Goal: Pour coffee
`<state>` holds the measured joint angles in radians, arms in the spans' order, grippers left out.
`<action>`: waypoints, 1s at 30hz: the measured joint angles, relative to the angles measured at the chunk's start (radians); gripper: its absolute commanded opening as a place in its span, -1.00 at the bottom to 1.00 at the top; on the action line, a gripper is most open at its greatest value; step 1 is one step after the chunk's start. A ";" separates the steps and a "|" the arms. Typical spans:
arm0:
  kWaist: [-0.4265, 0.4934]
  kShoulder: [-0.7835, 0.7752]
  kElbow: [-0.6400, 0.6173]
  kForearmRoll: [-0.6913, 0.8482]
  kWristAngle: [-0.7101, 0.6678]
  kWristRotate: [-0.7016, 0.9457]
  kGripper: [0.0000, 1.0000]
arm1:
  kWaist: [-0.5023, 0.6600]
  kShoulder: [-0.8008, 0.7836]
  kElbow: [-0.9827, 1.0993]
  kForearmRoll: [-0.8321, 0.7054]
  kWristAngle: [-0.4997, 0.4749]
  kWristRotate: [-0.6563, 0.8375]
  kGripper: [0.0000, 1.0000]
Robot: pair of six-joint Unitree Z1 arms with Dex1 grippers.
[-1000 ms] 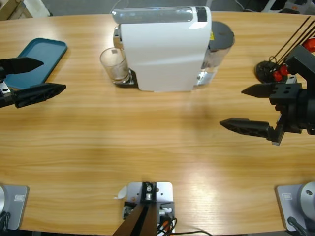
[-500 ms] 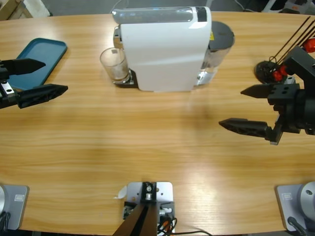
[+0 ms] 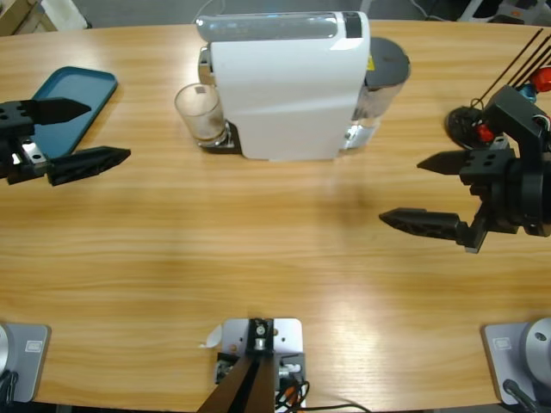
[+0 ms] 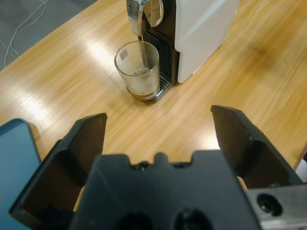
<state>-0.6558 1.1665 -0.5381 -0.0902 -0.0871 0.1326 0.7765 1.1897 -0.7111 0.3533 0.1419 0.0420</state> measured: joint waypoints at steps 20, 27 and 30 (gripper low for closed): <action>0.000 0.318 0.005 -0.363 0.069 0.029 0.82 | 0.000 0.012 0.000 0.000 0.006 0.002 1.00; 0.000 0.368 0.014 -0.405 0.012 -0.018 0.82 | 0.000 0.015 0.000 0.000 0.006 0.003 1.00; 0.006 0.387 0.020 -0.418 -0.005 -0.031 0.82 | 0.000 0.021 0.000 0.000 0.006 0.003 1.00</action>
<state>-0.6494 1.5538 -0.5181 -0.5079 -0.0918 0.1018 0.7765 1.2104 -0.7112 0.3532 0.1482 0.0446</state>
